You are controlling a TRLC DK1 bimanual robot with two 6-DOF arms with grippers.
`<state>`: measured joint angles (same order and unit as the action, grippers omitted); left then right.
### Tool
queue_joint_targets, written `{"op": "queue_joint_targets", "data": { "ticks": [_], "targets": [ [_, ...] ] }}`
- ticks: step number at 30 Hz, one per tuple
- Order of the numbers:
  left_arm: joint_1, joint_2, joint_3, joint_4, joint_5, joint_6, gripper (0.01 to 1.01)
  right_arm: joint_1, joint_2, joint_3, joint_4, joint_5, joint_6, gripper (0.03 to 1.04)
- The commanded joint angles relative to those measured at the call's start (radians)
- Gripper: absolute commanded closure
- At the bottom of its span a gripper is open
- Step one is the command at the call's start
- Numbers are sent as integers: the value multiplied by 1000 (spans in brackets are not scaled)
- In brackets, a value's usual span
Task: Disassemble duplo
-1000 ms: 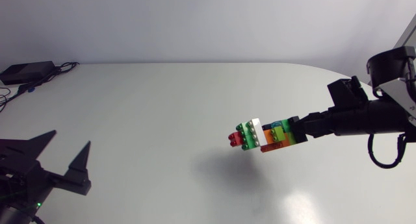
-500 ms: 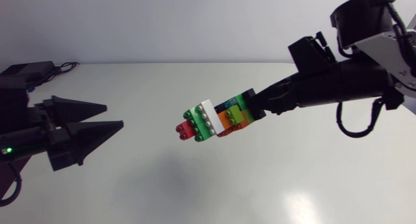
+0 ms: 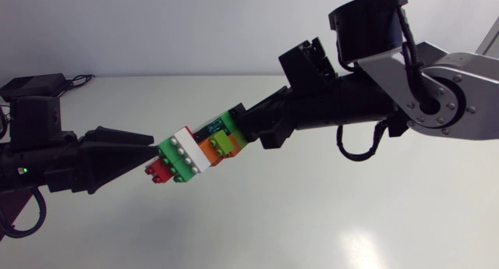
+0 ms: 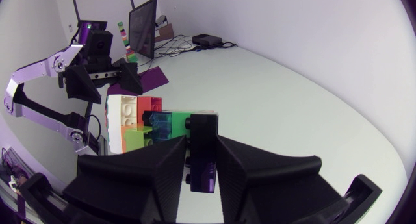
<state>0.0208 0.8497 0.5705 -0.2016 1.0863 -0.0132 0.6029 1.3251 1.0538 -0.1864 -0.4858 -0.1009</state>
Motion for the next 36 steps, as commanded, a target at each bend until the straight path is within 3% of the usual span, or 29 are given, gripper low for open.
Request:
{"op": "queue_joint_targets", "data": {
  "ticks": [1,6,13,16,24,28,36],
  "targets": [
    [-39,26,-34,7,17,-18,138,17,-14,-8,36,12,13,849],
    [-53,81,-41,7,18,-18,138,21,-14,-17,57,24,10,849],
    [-96,124,-50,10,17,13,236,28,-17,-23,67,38,6,849],
    [-124,130,-55,10,17,35,433,37,-20,-28,68,39,1,849],
    [-145,150,-58,13,17,67,443,67,-21,-48,76,42,-17,849],
    [-157,152,-63,14,17,87,541,75,-21,-52,81,49,-25,849],
    [-156,195,-81,59,17,96,539,69,-18,-71,94,58,-36,849]
  ]
}}
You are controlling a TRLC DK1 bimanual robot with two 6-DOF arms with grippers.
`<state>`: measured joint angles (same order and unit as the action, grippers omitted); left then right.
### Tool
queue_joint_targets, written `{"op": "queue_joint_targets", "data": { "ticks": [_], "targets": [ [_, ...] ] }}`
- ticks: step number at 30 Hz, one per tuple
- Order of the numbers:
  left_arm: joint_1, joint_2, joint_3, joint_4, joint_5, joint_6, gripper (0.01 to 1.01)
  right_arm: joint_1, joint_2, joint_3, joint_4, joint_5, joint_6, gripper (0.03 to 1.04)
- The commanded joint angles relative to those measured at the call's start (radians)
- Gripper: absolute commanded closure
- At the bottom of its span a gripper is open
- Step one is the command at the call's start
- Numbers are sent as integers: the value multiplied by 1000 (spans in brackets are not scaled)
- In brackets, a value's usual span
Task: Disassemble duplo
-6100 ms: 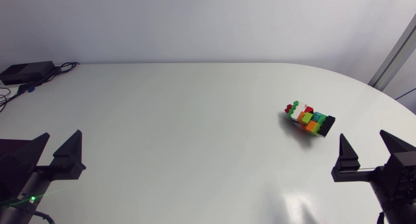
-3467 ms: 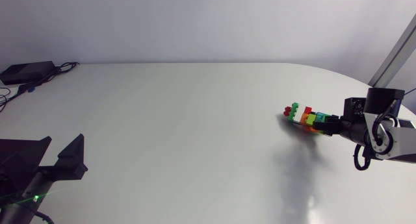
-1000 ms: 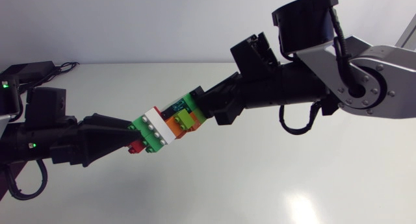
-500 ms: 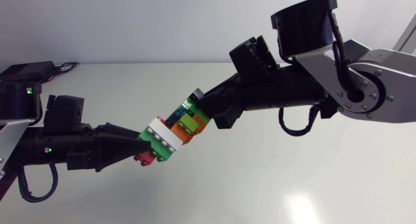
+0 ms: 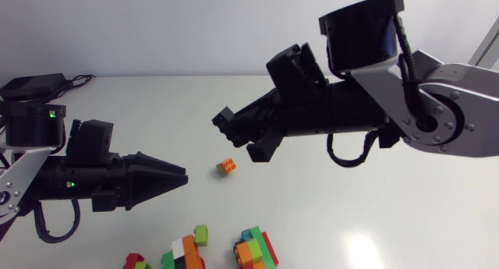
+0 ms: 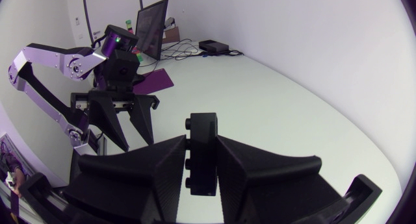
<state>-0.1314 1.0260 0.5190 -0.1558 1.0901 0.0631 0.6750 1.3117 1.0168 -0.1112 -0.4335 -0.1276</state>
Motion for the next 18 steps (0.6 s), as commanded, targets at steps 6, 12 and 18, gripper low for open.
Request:
{"op": "queue_joint_targets", "data": {
  "ticks": [6,12,18],
  "targets": [
    [3,20,-33,27,7,20,539,-11,-5,-40,21,6,-10,849],
    [4,25,-36,42,-4,20,536,-15,-5,-49,28,6,-14,849],
    [10,25,-39,45,-7,20,534,-15,-5,-52,30,6,-12,849]
  ]
}}
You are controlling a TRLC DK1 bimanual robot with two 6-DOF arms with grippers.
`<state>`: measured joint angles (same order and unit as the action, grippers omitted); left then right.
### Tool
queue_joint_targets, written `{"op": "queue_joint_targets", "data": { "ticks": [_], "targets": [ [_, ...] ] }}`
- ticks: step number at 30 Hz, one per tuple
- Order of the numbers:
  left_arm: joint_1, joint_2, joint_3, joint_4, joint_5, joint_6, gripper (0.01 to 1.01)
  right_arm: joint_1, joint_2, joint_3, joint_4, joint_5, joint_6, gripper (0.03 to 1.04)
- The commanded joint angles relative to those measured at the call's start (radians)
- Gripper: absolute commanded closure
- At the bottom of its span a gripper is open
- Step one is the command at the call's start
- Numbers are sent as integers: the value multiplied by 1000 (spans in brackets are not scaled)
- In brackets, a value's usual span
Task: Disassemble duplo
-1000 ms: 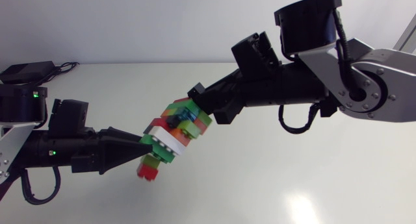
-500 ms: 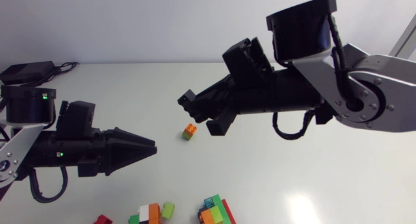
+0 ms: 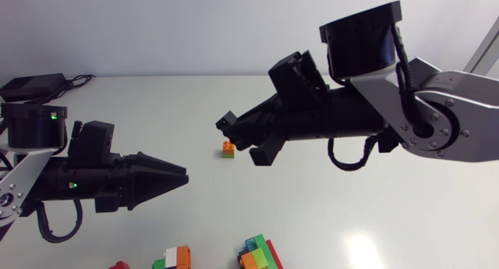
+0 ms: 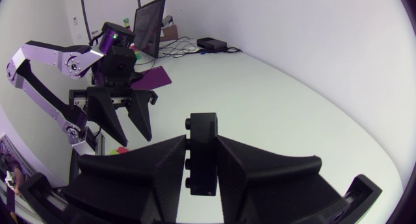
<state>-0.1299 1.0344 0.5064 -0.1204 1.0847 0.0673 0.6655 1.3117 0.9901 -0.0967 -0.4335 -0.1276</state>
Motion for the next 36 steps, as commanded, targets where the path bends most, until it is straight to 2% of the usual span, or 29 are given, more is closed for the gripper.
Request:
{"op": "queue_joint_targets", "data": {
  "ticks": [1,16,22,24,26,29,31,36],
  "targets": [
    [9,16,-28,11,-3,16,534,-6,-5,-27,17,6,-12,849],
    [10,19,-31,22,-25,16,531,-7,9,-28,22,26,-20,846],
    [13,15,-31,24,-54,16,413,-7,9,-27,22,39,-24,838],
    [16,12,-31,25,-65,16,402,-7,9,-27,22,44,-26,833],
    [16,10,-35,30,-83,16,369,-9,9,-28,22,47,-29,785],
    [16,3,-42,39,-100,16,359,-7,11,-28,18,62,-44,648],
    [18,-4,-46,42,-106,16,315,-7,11,-28,17,70,-44,579],
    [32,-14,-58,51,-132,17,257,-7,11,-30,17,75,-47,556]
  ]
}}
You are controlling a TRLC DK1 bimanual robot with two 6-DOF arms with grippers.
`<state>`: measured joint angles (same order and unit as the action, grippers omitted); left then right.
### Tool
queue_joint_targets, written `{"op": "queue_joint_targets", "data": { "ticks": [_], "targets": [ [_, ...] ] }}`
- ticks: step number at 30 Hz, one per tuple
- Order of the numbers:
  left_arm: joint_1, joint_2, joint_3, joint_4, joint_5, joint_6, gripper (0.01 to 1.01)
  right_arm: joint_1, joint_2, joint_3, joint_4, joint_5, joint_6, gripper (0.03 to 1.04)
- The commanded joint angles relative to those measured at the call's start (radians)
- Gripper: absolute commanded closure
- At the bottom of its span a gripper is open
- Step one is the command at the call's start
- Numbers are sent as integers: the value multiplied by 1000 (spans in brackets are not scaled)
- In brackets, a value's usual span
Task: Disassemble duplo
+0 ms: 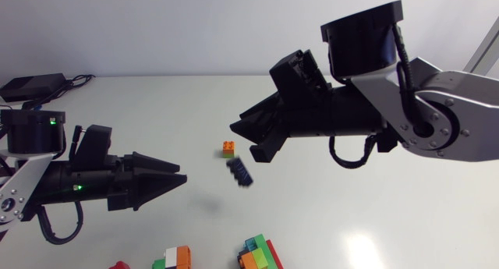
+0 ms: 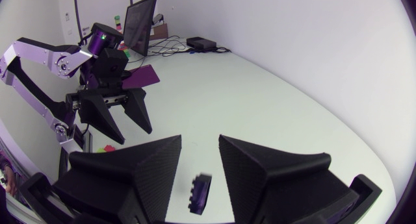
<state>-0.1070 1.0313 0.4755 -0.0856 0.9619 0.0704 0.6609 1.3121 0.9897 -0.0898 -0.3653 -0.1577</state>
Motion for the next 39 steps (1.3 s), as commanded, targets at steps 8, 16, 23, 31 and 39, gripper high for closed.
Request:
{"op": "queue_joint_targets", "data": {
  "ticks": [8,16,23,31,39],
  "targets": [
    [13,-11,-43,60,-115,12,257,-14,19,-39,5,37,-45,507],
    [33,-25,-81,188,-413,5,257,-60,-33,-17,-160,37,-252,187],
    [32,-42,-110,239,-496,12,198,-66,-149,-33,-360,23,-545,93],
    [33,-60,-120,239,-496,11,167,151,-192,-198,-450,95,-717,95],
    [32,-68,-124,239,-496,11,167,209,-177,-280,-438,81,-770,95]
  ]
}}
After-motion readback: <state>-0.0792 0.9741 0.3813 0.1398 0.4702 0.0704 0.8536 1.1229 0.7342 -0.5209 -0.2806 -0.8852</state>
